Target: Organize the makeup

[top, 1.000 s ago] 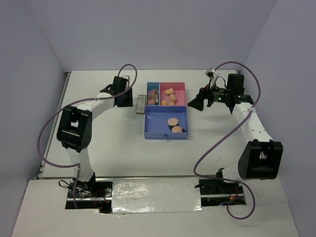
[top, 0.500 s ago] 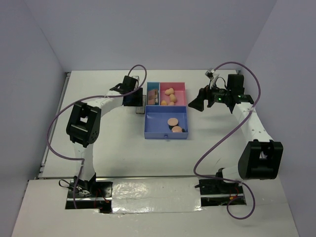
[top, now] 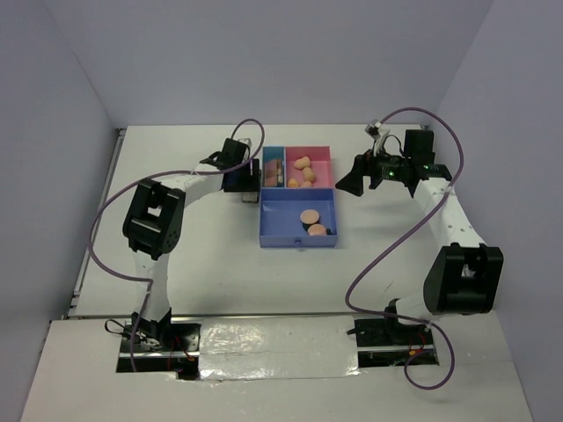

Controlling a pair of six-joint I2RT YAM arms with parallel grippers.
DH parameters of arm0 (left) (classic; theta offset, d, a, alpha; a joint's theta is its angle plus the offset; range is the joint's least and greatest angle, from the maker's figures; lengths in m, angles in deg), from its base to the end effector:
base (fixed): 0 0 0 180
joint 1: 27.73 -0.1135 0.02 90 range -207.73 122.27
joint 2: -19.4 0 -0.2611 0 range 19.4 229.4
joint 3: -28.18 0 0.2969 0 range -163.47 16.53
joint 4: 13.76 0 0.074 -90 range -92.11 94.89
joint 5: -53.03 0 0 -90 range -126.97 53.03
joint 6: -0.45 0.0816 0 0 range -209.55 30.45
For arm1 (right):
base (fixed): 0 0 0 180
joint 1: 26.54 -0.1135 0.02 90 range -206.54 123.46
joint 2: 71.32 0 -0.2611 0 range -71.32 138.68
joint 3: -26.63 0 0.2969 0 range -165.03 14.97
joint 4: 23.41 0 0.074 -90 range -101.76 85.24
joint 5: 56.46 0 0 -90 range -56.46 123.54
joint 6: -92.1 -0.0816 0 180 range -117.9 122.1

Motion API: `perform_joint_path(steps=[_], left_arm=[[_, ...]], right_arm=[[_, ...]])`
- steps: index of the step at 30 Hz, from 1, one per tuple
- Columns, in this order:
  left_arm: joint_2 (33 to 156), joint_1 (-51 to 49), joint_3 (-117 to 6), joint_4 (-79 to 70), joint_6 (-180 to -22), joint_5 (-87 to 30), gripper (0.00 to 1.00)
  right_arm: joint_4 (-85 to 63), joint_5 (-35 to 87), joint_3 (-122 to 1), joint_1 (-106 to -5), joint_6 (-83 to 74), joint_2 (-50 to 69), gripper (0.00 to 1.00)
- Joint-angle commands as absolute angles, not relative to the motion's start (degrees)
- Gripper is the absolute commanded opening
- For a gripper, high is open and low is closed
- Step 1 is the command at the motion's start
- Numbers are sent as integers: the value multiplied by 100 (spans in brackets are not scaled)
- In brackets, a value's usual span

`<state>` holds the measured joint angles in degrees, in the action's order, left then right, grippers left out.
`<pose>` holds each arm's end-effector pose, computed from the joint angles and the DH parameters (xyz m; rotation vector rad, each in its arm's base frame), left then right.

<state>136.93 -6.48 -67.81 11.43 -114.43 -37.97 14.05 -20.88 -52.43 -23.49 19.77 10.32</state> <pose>0.4884 -0.1884 0.1227 -0.0849 2.4151 -0.3561 0.3746 0.0465 0.2803 -0.7292 1.9215 0.8434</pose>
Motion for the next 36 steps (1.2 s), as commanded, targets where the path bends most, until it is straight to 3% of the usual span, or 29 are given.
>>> perform_joint_path(steps=[1,11,20,36], left_arm=[[13936,-567,-6969,993,-11565,-3636,78],[14235,-497,-7295,1037,-11600,-3671,78],[14446,-321,-7303,1423,-11636,-4690,87],[14332,-391,-6768,1415,-11513,-5490,74]], right_arm=[[1566,-2069,-5604,-2311,2065,1120,100],[1628,-2043,-5622,-2312,2126,1182,99],[1558,-2148,-5622,-2320,2109,1279,100],[1452,-2201,-5481,-2311,2109,1191,100]])
